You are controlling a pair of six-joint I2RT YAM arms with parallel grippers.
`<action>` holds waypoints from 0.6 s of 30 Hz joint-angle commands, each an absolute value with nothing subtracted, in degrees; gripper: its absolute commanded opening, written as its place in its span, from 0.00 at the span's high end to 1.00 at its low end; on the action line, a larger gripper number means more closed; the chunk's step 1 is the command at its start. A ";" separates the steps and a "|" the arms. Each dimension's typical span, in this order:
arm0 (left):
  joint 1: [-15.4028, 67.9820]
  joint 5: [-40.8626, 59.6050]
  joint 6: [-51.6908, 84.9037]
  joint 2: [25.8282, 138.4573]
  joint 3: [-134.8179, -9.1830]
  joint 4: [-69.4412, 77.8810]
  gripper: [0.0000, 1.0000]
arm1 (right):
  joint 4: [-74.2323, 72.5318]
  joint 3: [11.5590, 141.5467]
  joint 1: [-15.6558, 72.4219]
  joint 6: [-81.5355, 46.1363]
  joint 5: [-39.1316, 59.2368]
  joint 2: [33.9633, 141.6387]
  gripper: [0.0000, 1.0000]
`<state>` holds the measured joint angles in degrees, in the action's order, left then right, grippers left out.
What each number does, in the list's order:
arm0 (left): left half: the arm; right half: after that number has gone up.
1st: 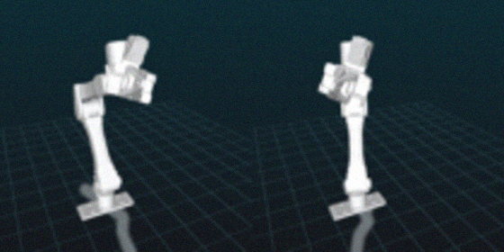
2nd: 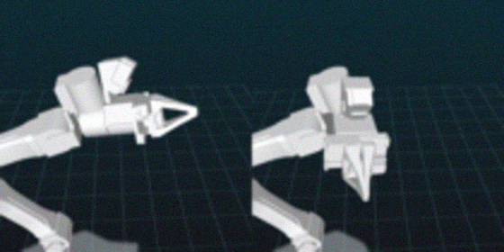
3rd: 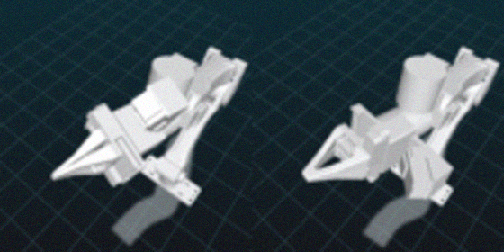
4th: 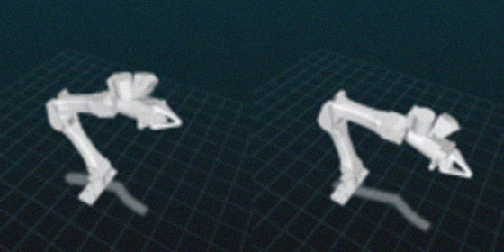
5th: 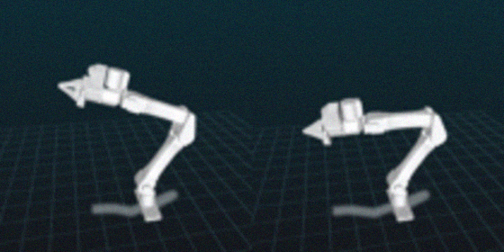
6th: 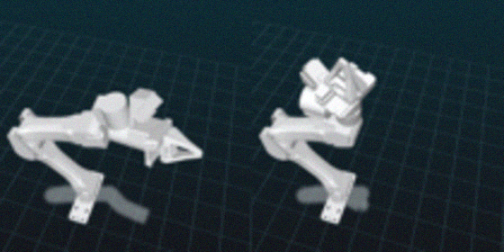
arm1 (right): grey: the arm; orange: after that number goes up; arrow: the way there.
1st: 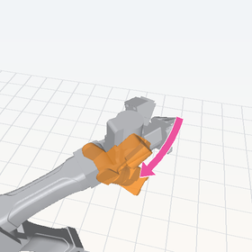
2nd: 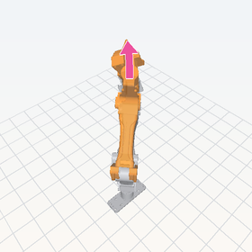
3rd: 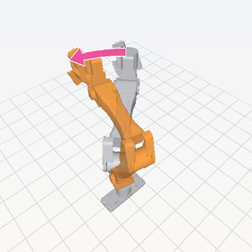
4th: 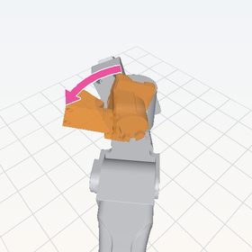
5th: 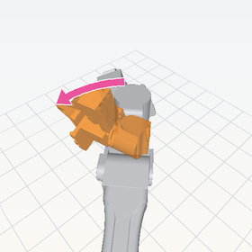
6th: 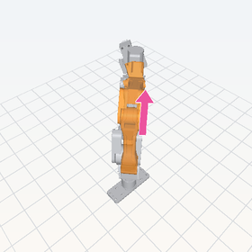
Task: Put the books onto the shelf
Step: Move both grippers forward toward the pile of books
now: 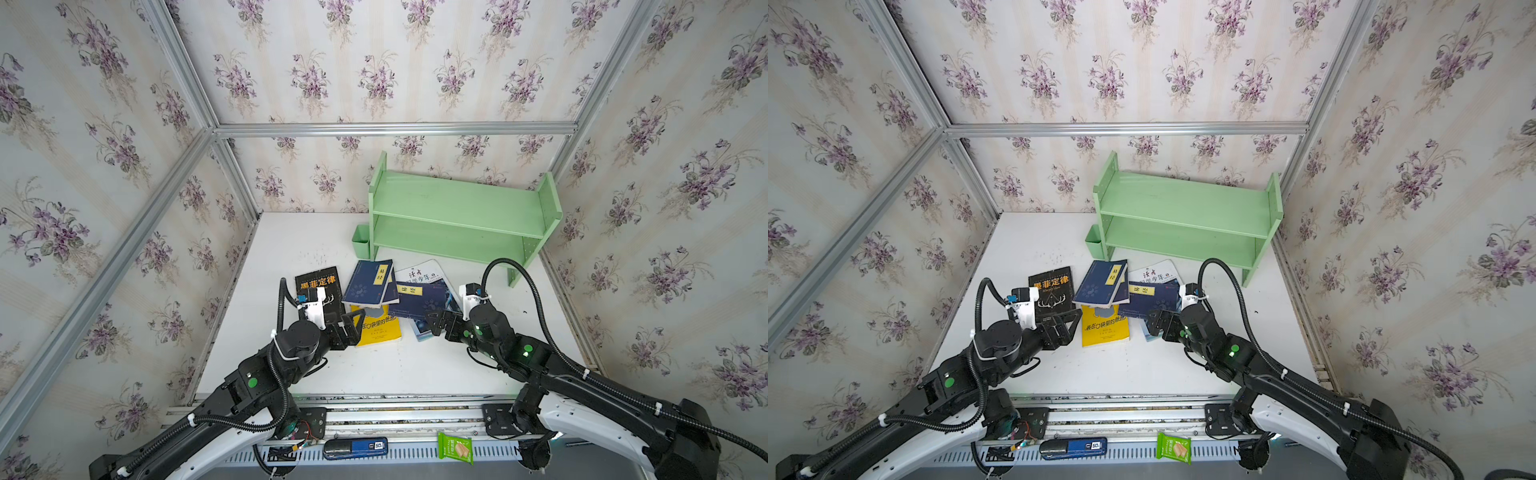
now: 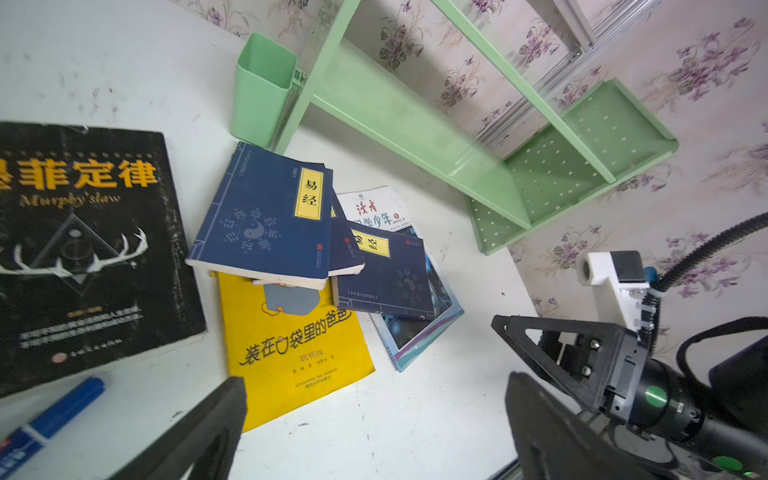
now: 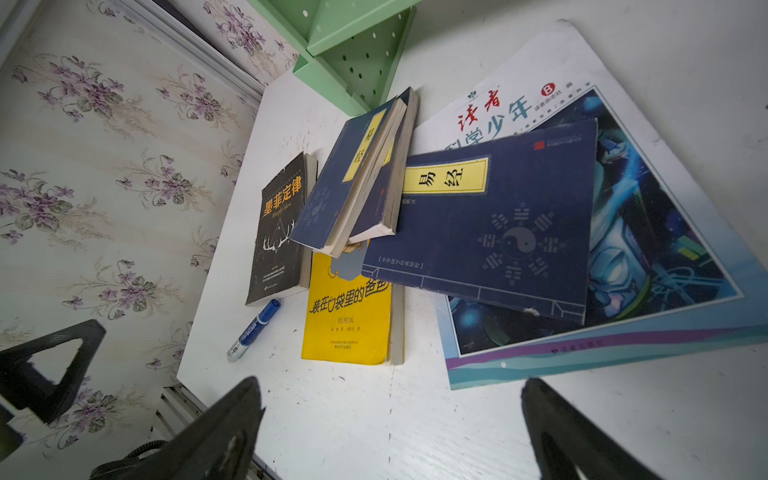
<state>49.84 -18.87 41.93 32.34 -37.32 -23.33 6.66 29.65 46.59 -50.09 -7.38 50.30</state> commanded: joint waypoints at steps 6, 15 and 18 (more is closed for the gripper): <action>48.10 -20.40 30.25 41.06 -48.30 -30.25 0.01 | 5.19 33.17 46.66 -50.54 -6.55 56.60 0.00; 44.18 -20.36 27.65 47.57 -51.59 -29.00 0.01 | 4.69 32.17 46.67 -52.25 -8.09 57.57 0.00; 39.61 -15.47 27.77 47.81 -50.62 -26.97 0.01 | 5.34 32.09 46.67 -52.29 -9.50 57.24 0.00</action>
